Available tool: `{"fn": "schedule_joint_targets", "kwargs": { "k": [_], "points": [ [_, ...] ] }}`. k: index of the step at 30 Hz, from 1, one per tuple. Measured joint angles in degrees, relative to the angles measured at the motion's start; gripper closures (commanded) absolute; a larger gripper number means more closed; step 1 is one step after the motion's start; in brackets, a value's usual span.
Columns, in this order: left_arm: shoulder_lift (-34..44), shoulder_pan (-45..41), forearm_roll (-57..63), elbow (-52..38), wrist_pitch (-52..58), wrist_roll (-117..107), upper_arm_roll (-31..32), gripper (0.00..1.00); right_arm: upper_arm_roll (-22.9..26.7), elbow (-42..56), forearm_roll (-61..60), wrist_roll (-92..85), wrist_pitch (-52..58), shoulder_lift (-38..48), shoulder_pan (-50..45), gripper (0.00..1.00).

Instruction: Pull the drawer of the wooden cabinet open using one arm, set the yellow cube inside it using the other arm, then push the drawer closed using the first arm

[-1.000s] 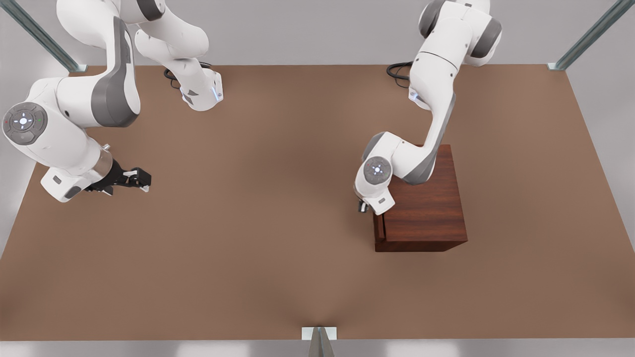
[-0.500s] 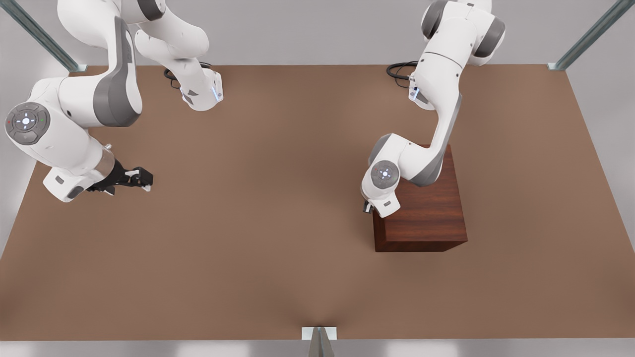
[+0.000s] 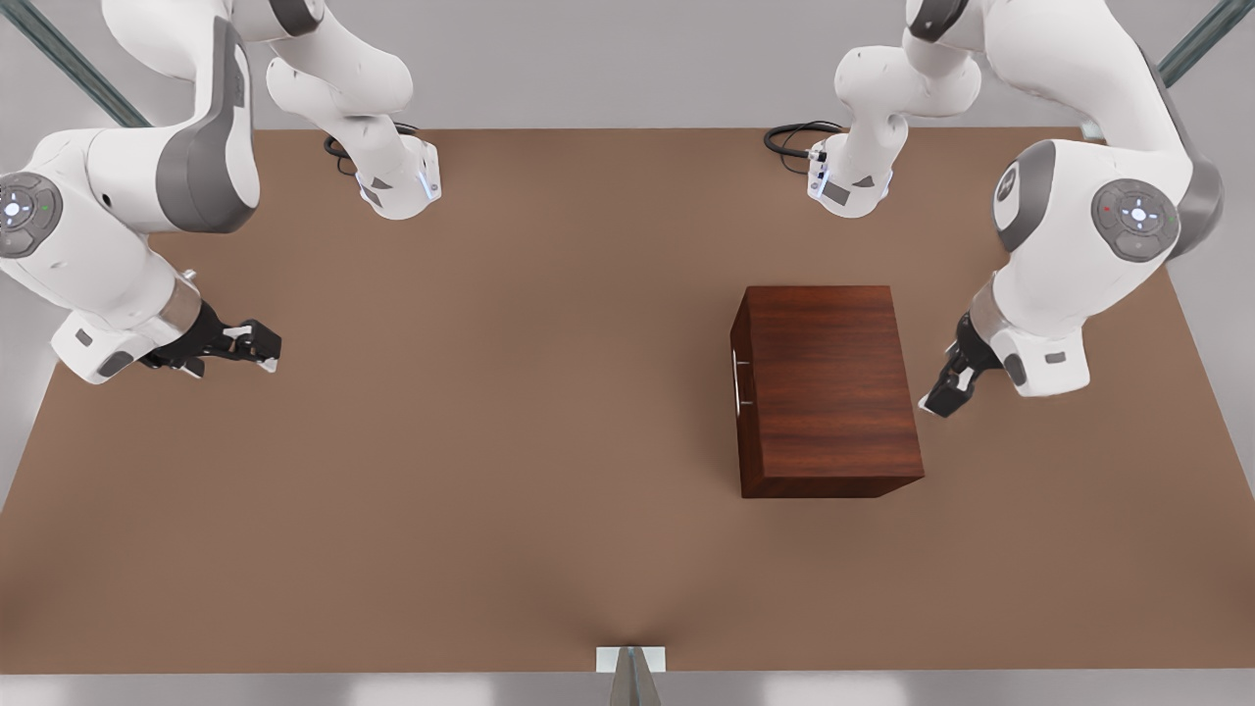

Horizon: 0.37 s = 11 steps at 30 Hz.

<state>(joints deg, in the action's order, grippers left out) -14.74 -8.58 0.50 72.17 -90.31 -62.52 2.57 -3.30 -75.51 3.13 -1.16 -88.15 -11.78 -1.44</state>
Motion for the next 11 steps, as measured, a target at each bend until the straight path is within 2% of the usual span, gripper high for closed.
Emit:
{"fn": "schedule_joint_targets", "kwargs": {
  "k": [11],
  "points": [
    [1.5, 1.2, 1.4, -0.3, 6.2, 26.4, 0.5, 0.00, -1.1, -0.1, -1.2, 1.0, 0.5, -0.1, -0.1, 0.00]
  ]
}}
